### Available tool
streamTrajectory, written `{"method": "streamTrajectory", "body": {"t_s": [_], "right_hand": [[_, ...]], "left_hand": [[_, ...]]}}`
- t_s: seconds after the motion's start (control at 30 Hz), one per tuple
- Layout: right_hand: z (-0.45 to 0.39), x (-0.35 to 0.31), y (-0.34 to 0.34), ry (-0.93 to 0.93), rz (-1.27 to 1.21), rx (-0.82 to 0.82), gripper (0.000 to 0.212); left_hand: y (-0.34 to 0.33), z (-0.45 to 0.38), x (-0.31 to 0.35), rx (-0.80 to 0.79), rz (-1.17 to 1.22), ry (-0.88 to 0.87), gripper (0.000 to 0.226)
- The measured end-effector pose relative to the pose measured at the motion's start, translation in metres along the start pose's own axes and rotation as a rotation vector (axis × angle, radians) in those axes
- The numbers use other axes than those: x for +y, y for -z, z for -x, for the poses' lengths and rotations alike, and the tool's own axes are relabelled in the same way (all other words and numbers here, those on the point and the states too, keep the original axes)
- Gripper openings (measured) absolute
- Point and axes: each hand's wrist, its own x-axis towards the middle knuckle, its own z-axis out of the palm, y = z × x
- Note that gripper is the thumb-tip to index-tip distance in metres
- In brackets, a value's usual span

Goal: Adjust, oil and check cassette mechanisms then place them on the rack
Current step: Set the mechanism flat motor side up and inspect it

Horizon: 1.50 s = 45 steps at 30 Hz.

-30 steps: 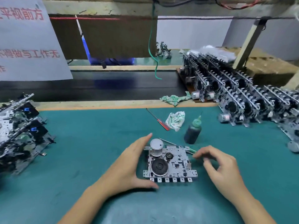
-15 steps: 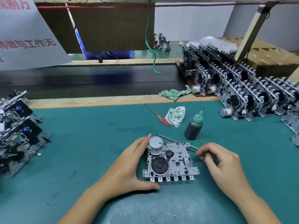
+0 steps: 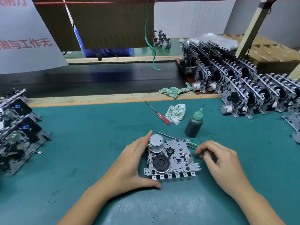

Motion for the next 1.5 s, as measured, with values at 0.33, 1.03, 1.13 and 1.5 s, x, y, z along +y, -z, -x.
{"method": "streamTrajectory", "body": {"t_s": [0.33, 1.03, 1.13, 1.5], "right_hand": [[0.0, -0.003, -0.001, -0.005, 0.038, -0.001, 0.046], [-0.036, -0.051, 0.002, 0.168, 0.534, -0.664, 0.123], [-0.043, -0.055, -0.003, 0.22, 0.657, -0.681, 0.117], [-0.045, -0.079, 0.017, -0.024, -0.456, -0.657, 0.055]], "left_hand": [[-0.001, -0.007, 0.012, 0.144, -0.151, -0.036, 0.089], [-0.005, -0.004, -0.004, -0.015, 0.007, -0.013, 0.111], [-0.006, -0.004, -0.003, 0.014, 0.009, -0.018, 0.101], [0.008, -0.01, 0.009, -0.087, 1.213, 0.161, 0.095]]}}
